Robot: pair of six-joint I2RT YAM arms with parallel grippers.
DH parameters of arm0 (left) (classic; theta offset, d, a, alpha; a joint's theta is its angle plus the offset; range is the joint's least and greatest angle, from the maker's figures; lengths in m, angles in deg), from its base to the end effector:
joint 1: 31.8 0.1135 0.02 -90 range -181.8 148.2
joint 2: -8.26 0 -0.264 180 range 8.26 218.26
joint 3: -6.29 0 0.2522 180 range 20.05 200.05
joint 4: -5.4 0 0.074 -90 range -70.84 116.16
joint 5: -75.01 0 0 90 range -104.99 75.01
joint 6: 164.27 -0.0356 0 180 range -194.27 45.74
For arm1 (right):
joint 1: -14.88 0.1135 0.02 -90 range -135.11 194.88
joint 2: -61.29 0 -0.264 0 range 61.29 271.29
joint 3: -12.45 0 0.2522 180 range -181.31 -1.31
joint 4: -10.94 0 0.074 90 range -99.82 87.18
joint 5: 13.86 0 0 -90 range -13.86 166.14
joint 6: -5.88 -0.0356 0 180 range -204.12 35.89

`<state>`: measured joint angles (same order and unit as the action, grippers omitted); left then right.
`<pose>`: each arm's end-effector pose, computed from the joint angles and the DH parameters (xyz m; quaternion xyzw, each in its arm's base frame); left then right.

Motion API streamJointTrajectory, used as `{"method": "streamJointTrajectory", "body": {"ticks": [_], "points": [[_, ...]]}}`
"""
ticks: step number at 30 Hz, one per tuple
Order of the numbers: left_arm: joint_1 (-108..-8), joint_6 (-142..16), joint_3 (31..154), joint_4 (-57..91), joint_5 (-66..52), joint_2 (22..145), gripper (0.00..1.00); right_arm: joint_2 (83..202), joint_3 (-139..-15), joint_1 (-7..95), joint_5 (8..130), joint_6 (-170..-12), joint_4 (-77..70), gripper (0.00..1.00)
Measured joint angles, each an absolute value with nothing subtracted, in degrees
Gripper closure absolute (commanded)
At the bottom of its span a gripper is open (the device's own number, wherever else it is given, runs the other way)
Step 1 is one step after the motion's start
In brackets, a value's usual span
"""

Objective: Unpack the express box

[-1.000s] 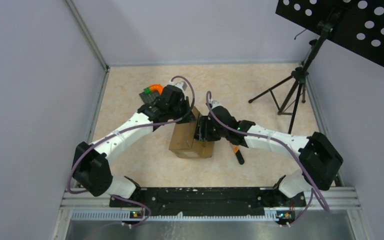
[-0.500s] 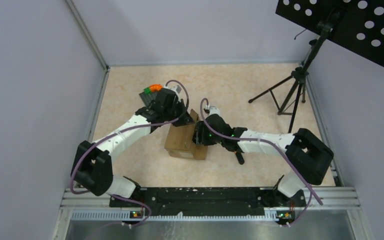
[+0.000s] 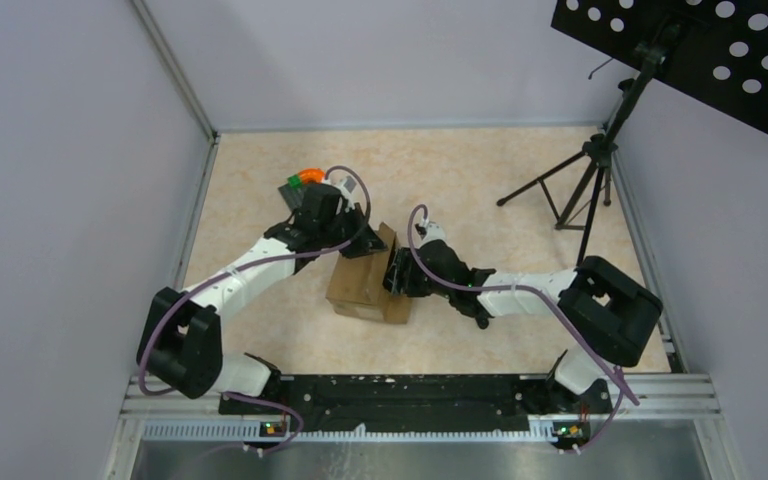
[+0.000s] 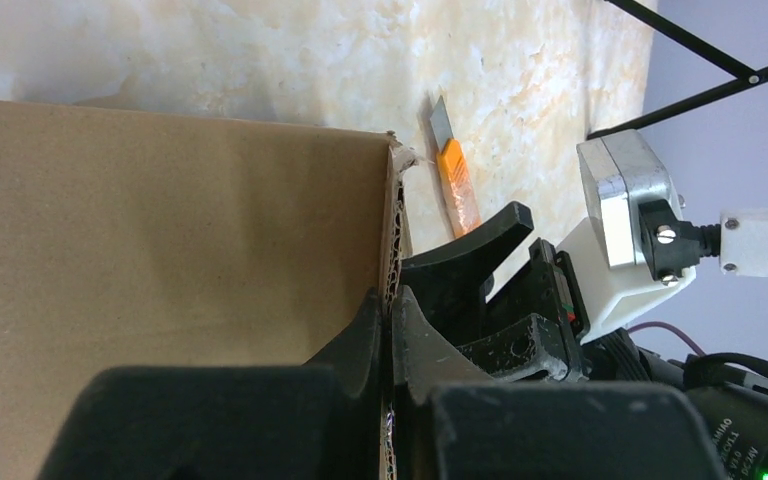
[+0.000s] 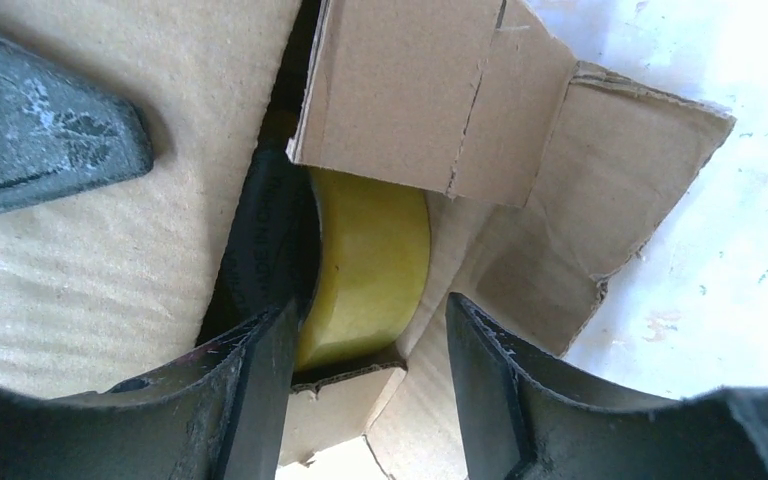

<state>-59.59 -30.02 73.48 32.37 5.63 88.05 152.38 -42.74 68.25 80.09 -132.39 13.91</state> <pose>0.2614 -0.1519 0.2499 -0.0520 0.8919 -0.3774 0.2438 0.1936 0.2563 0.1700 -0.0226 0.8779 0.3509 0.3251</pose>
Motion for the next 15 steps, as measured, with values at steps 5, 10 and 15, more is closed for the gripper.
{"method": "streamJointTrajectory", "body": {"ticks": [5,10,15], "points": [[-59.24,-29.67,72.26,30.97,7.27,87.48,1.0,152.53,-42.26,68.01,79.72,-133.44,15.44,0.44],[-59.16,-29.56,71.74,30.16,8.14,87.09,1.0,153.54,-42.76,67.96,80.33,-133.65,15.42,0.47],[-59.0,-29.34,70.9,29.25,7.99,86.43,1.0,155.5,-45.8,68.03,82.1,-133.3,11.79,0.57]]}}
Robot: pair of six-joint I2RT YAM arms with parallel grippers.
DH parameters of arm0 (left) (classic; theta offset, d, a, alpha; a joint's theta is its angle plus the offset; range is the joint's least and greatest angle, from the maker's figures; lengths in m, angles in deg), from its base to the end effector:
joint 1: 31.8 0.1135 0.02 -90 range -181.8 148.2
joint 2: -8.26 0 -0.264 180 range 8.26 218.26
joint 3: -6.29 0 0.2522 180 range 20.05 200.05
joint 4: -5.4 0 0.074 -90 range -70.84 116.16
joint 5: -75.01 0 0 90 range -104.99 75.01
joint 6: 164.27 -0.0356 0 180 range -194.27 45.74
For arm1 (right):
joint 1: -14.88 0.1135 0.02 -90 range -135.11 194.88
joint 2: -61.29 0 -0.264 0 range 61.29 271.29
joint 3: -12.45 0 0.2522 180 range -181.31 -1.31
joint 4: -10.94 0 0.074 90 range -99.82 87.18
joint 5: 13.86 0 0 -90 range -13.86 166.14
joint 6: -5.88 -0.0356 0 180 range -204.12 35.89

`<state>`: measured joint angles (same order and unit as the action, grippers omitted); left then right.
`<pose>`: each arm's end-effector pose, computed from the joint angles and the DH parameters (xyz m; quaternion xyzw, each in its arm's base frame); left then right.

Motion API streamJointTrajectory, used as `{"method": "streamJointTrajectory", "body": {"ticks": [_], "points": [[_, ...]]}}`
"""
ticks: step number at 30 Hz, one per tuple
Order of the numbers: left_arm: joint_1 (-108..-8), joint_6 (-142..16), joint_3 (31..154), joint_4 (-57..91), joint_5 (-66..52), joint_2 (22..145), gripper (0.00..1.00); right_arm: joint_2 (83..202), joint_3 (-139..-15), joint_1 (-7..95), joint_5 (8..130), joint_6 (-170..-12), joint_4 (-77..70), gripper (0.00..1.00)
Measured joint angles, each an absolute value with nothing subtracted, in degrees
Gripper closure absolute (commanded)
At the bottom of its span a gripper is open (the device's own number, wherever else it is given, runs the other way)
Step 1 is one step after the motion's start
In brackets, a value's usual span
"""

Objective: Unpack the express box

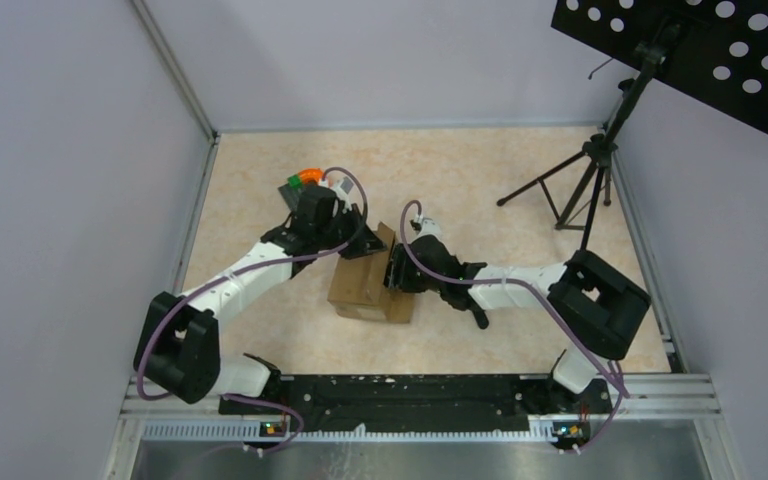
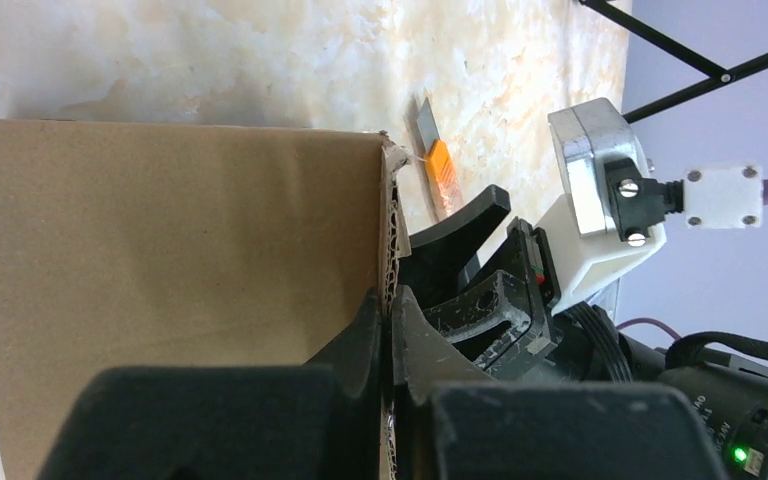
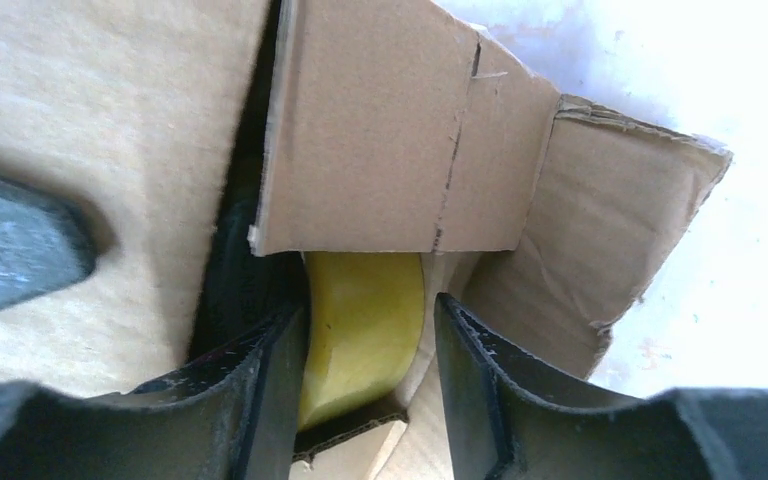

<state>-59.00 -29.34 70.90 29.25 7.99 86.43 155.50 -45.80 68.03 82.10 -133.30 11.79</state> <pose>0.2568 -0.1476 0.2479 -0.0482 0.8817 -0.3999 0.2458 0.2027 0.2643 0.1658 -0.0068 0.8866 0.3296 0.3246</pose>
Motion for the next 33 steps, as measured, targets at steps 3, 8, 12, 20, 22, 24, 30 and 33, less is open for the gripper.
{"method": "streamJointTrajectory", "body": {"ticks": [3,8,12,20,22,24,30,33], "points": [[-58.54,-29.14,70.36,28.39,7.66,86.39,1.0,156.46,-48.29,68.4,83.19,-132.65,9.19,0.76],[-58.13,-29.49,70.12,29.07,6.11,86.41,1.0,156.84,-50.52,69.08,85.9,-131.03,5.76,1.0],[-58.06,-29.84,70.12,29.51,5.04,86.41,1.0,156.64,-51.39,69.19,87.41,-130.24,3.55,1.0],[-57.1,-30.28,70.12,30.69,3.79,86.54,1.0,154.08,-52.03,69.21,92.22,-127.67,-5.52,1.0],[-56.97,-30.47,70.12,30.82,3.66,86.67,1.0,153.19,-52.03,69.21,93.11,-127.18,-7.86,1.0],[-56.93,-30.54,70.14,30.82,3.66,86.67,1.0,152.2,-52.03,69.21,93.84,-126.62,-10.0,1.0],[-56.88,-30.96,71.47,31.67,3.73,87.7,1.0,149.84,-53.71,68.86,94.64,-125.22,-16.84,1.0],[-56.84,-31.17,73.02,33.05,3.38,88.2,1.0,147.7,-55.37,67.35,94.34,-124.15,-19.83,1.0]]}}
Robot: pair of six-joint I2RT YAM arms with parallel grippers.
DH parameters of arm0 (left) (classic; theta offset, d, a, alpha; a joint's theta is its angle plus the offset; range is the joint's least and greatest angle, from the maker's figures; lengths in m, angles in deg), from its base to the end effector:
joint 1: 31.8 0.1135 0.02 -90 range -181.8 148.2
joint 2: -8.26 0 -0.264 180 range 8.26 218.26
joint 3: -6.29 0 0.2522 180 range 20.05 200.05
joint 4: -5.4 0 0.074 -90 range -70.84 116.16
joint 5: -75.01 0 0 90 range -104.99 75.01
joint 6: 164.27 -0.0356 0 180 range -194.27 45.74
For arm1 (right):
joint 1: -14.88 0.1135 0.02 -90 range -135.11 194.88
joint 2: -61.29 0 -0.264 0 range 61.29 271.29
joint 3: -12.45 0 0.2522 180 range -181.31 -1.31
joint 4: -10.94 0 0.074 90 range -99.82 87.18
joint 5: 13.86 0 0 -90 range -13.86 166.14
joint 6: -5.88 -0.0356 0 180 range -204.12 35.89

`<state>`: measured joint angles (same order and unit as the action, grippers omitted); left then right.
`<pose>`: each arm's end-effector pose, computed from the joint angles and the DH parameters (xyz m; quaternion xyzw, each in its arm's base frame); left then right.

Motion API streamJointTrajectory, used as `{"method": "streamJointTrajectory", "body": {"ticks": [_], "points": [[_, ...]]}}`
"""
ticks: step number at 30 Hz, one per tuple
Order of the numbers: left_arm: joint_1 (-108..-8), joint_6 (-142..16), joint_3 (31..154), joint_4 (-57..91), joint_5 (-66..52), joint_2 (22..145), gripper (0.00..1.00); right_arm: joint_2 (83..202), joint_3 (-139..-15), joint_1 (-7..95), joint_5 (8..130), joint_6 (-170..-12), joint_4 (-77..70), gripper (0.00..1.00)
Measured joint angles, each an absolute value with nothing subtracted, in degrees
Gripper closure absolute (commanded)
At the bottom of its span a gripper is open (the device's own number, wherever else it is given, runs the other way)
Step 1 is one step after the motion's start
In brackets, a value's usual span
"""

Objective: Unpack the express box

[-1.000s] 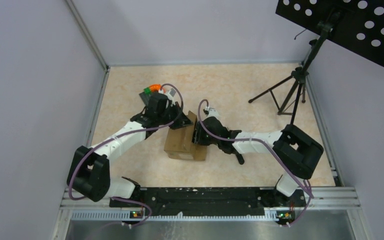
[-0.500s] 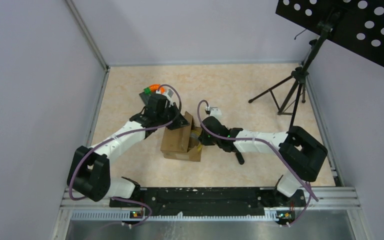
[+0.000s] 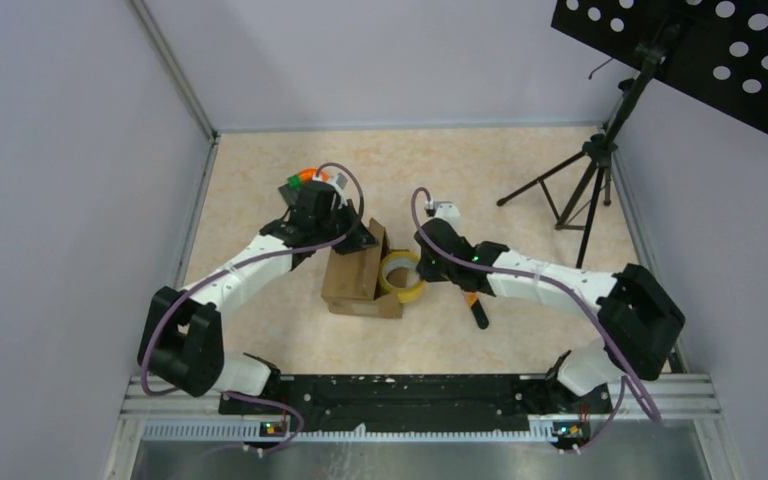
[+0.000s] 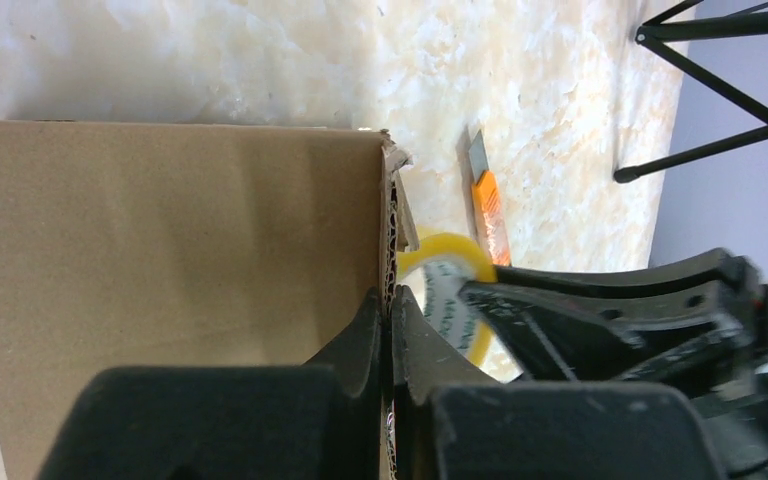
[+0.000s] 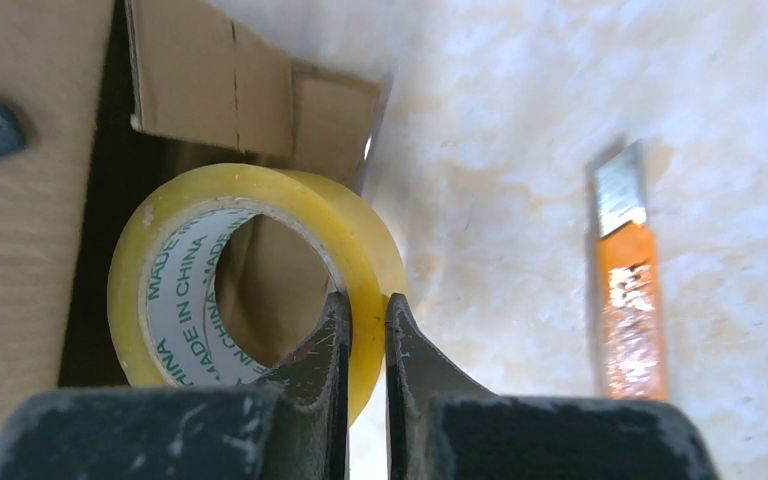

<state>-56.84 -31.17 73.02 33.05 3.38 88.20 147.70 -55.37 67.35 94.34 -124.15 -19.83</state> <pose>0.2679 -0.1375 0.2453 -0.0754 0.8971 -0.3502 0.2587 0.1993 0.2412 0.2148 -0.0457 0.9265 0.1451 0.3443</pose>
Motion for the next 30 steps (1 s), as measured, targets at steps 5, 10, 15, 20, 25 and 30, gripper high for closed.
{"method": "streamJointTrajectory", "body": {"ticks": [5,10,15,20,25,30], "points": [[-56.6,-31.2,75.19,34.12,3.14,88.42,1.0,142.17,-57.75,62.33,94.25,-121.98,-23.68,1.0],[-55.75,-30.78,78.05,34.89,4.08,88.77,1.0,138.52,-58.87,55.9,93.68,-119.77,-25.32,1.0],[-54.59,-28.14,81.13,34.41,7.46,89.67,1.0,138.45,-58.89,48.75,92.74,-118.14,-26.44,1.0],[-53.76,-23.94,81.37,30.91,12.27,91.09,1.0,141.34,-60.18,44.12,91.54,-117.94,-25.32,1.0],[-51.83,-22.69,81.05,30.19,14.55,92.33,1.0,144.36,-60.7,41.01,90.12,-118.14,-23.66,1.0],[-49.32,-22.34,78.34,29.31,16.45,92.24,1.0,145.06,-61.23,38.52,89.97,-118.11,-22.87,1.0]]}}
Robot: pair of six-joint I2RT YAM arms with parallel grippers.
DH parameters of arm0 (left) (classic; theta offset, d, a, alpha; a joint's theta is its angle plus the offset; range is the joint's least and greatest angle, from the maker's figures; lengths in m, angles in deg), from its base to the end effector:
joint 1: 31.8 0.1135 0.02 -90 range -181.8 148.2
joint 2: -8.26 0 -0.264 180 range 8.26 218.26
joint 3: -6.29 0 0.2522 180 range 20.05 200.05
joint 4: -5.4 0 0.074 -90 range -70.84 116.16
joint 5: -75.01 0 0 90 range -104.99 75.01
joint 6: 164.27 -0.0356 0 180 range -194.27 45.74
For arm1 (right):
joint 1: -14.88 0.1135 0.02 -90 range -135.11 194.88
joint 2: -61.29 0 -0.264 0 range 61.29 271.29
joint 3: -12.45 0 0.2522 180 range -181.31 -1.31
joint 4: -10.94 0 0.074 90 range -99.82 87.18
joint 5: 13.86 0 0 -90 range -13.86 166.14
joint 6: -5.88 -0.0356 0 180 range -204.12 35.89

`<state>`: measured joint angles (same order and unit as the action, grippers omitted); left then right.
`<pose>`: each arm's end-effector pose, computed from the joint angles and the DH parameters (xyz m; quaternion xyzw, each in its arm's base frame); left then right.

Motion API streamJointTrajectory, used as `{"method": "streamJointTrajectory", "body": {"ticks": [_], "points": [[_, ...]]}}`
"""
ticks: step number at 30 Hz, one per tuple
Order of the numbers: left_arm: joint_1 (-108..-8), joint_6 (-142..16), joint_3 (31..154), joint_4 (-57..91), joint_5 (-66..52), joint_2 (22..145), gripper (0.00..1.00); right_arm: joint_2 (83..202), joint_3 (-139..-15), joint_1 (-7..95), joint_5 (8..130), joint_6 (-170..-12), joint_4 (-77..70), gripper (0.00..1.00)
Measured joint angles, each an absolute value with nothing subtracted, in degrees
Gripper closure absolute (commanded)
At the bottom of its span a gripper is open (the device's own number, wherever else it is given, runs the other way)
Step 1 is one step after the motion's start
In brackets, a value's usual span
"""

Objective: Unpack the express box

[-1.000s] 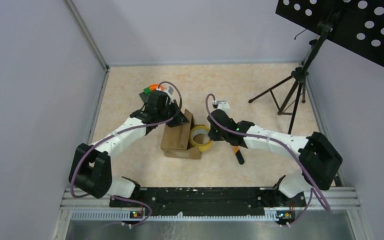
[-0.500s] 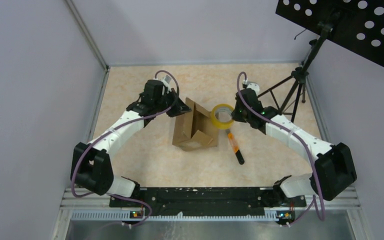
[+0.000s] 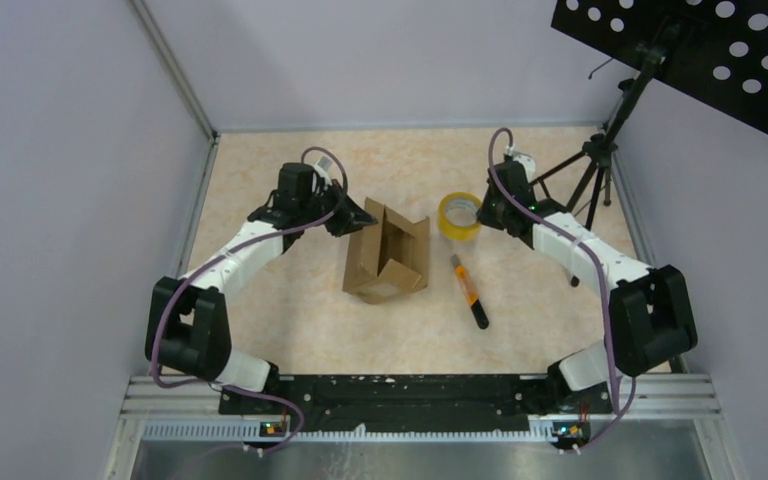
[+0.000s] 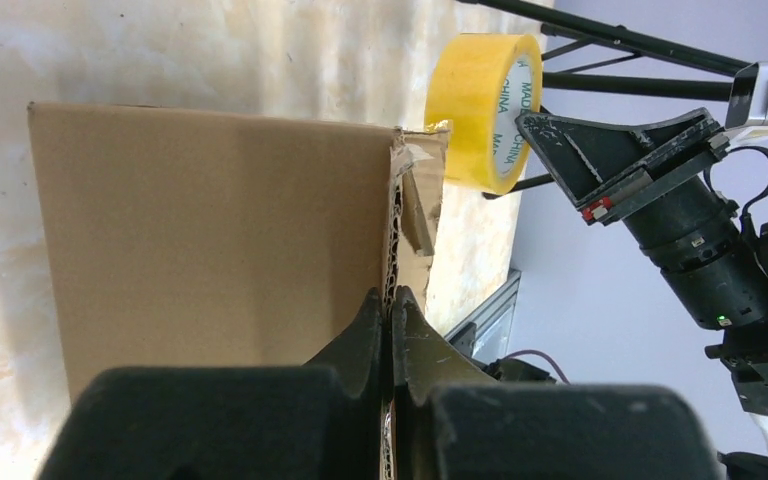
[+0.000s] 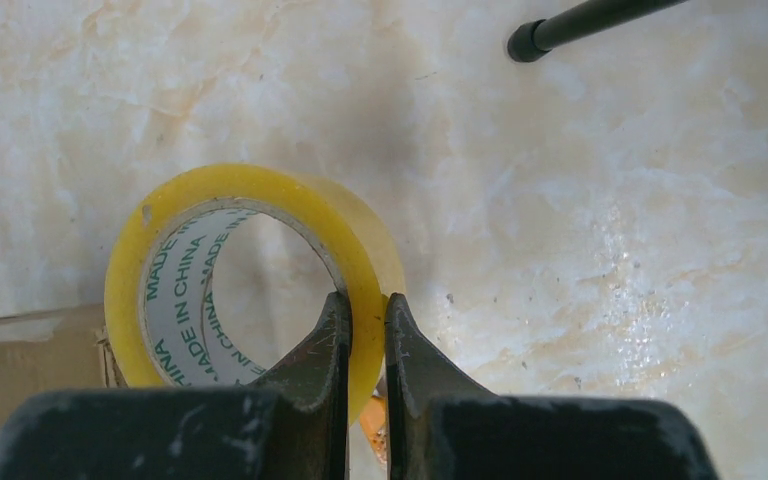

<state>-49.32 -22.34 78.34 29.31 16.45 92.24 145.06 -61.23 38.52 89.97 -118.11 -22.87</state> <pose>0.3031 -0.1151 0.2628 -0.1357 0.8552 -0.4479 0.2227 0.2946 0.1197 0.2565 0.1293 0.9055 0.0903 0.3940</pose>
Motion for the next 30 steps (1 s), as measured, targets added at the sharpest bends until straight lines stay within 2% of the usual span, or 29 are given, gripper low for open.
{"method": "streamJointTrajectory", "body": {"ticks": [6,11,19,26,28,30], "points": [[-48.03,-22.3,77.29,28.48,17.95,91.24,1.0,148.27,-63.11,37.47,90.05,-118.05,-21.23,1.0],[-46.83,-23.72,76.41,28.88,18.3,90.71,0.87,152.03,-63.33,36.82,90.03,-117.65,-20.32,1.0],[-44.53,-29.03,73.51,33.03,16.16,90.04,0.57,157.95,-64.22,35.94,89.99,-116.61,-19.05,1.0],[-44.58,-33.51,73.7,36.48,14.68,87.92,0.22,160.29,-64.48,35.86,89.81,-115.97,-18.0,1.0],[-44.58,-35.17,74.75,37.92,13.71,86.76,0.13,160.38,-64.48,35.81,89.64,-115.78,-17.63,0.9],[-44.58,-36.94,76.37,39.3,12.56,85.51,0.04,160.38,-64.62,35.81,89.53,-115.64,-17.58,0.75]]}}
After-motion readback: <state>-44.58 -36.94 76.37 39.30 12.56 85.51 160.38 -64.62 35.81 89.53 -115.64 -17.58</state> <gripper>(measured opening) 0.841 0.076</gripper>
